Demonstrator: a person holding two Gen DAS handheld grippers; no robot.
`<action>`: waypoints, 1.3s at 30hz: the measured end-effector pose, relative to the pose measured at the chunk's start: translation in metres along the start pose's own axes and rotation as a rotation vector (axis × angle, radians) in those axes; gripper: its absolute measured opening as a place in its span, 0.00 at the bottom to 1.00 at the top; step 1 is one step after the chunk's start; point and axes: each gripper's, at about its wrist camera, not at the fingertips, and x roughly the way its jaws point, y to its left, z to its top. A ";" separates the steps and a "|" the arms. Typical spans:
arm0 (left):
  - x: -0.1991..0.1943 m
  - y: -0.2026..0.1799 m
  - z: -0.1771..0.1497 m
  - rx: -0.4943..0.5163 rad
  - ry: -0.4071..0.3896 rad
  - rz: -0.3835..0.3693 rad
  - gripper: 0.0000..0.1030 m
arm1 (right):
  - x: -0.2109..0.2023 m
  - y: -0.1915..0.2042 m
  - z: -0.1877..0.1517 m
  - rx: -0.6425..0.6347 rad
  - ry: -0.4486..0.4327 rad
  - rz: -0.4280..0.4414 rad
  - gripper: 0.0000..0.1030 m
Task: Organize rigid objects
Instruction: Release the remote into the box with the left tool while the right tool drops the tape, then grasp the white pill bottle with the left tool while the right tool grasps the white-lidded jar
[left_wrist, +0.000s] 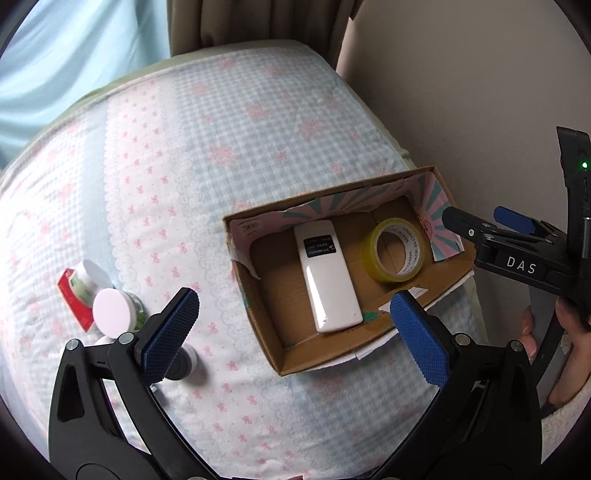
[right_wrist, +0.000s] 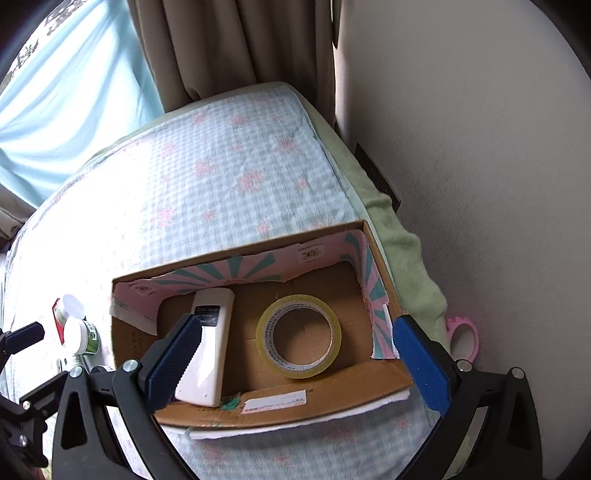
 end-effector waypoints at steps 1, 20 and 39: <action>-0.008 0.006 -0.002 -0.012 -0.011 0.001 1.00 | -0.008 0.005 0.000 -0.008 -0.011 -0.004 1.00; -0.133 0.178 -0.119 -0.321 -0.093 0.159 1.00 | -0.108 0.185 -0.032 -0.279 -0.123 0.146 1.00; -0.050 0.252 -0.175 -0.607 0.028 0.222 0.99 | 0.017 0.361 -0.049 -0.604 0.270 0.267 1.00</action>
